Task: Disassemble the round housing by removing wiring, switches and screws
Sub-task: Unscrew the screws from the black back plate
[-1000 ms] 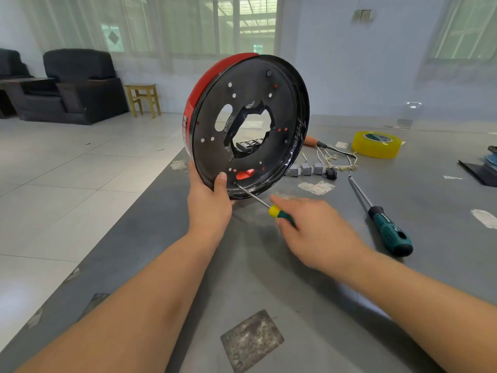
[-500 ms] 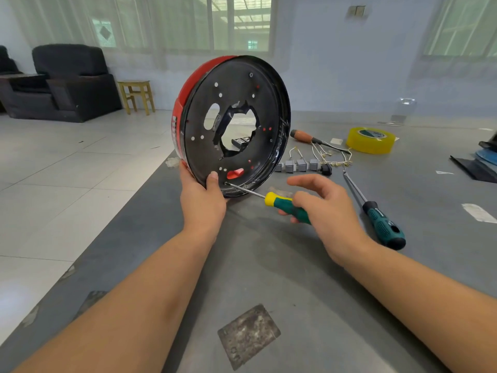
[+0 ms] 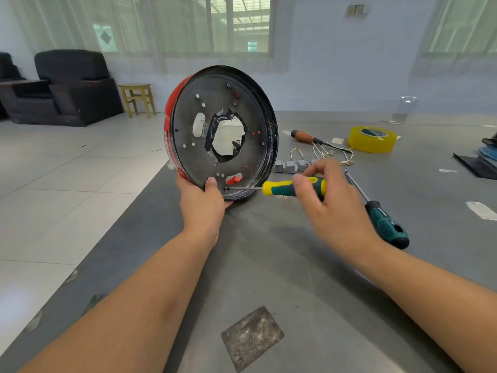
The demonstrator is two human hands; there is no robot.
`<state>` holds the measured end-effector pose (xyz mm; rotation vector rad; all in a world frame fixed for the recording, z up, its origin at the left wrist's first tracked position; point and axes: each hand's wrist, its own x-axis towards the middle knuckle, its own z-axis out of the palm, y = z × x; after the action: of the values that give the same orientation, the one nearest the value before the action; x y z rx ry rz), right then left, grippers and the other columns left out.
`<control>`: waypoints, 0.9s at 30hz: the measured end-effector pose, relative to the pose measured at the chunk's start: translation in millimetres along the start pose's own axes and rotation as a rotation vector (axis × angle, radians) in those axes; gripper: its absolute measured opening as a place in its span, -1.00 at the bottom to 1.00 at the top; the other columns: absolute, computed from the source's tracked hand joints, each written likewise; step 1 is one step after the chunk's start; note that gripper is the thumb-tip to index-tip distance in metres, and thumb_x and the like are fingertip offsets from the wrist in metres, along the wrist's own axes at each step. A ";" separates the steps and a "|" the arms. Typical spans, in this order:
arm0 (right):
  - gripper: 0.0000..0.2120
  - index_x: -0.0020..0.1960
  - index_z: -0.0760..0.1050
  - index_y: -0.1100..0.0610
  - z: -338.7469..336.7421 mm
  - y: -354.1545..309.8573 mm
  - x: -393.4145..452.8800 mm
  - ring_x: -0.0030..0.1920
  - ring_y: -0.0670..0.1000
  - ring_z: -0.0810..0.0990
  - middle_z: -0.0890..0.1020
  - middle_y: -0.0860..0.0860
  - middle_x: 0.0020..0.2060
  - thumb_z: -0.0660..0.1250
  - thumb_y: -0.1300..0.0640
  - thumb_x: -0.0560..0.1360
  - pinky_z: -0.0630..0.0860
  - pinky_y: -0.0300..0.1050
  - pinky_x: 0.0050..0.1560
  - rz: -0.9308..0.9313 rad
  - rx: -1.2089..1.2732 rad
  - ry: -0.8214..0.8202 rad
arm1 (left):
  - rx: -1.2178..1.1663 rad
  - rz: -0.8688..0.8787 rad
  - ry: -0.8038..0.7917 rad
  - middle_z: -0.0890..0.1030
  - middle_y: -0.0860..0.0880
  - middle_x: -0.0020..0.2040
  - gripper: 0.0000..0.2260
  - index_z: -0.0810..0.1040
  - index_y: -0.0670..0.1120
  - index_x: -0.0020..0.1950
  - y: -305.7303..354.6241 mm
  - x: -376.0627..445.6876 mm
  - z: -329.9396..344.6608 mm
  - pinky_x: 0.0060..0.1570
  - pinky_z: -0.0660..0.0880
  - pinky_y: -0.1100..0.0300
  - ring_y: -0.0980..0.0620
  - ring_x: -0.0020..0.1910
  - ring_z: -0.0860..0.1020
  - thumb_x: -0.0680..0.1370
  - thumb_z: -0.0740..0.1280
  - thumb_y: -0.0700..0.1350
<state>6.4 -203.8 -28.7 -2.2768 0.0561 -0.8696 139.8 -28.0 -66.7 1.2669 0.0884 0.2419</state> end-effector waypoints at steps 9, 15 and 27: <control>-0.68 0.16 0.22 -0.07 -4.3 -5.9 -7.2 -0.39 -0.07 0.48 0.50 -0.08 -0.34 0.06 -0.29 0.61 0.40 -0.06 -0.38 -0.219 -0.139 -0.028 | 0.002 -0.035 -0.008 0.54 0.01 0.27 -0.60 0.31 -0.02 0.50 2.1 -0.5 0.9 -0.12 0.72 -0.04 0.04 0.07 0.64 0.70 0.25 -0.27; -0.56 0.25 0.17 -0.08 -3.9 -3.4 -9.8 -0.13 -0.06 0.54 0.50 -0.07 -0.07 0.30 -0.11 0.48 0.54 0.03 -0.14 -0.237 -0.093 -0.064 | -0.003 -0.051 -0.003 0.55 -0.03 0.30 -0.59 0.30 -0.03 0.52 3.7 -0.8 1.1 -0.09 0.72 -0.12 -0.07 0.12 0.65 0.69 0.25 -0.27; -0.67 0.23 0.28 -0.19 0.7 4.8 -8.8 -0.28 -0.08 0.54 0.53 -0.15 -0.15 0.30 -0.09 0.52 0.55 0.04 -0.24 -0.155 0.007 -0.044 | 0.010 -0.067 -0.017 0.54 -0.04 0.35 -0.57 0.28 -0.02 0.55 7.8 -5.4 0.8 -0.04 0.71 -0.15 -0.15 0.21 0.63 0.70 0.25 -0.27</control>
<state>0.9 -204.7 -37.1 -2.3162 -0.1445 -0.8961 133.7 -27.8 -59.4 1.2735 0.1177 0.1735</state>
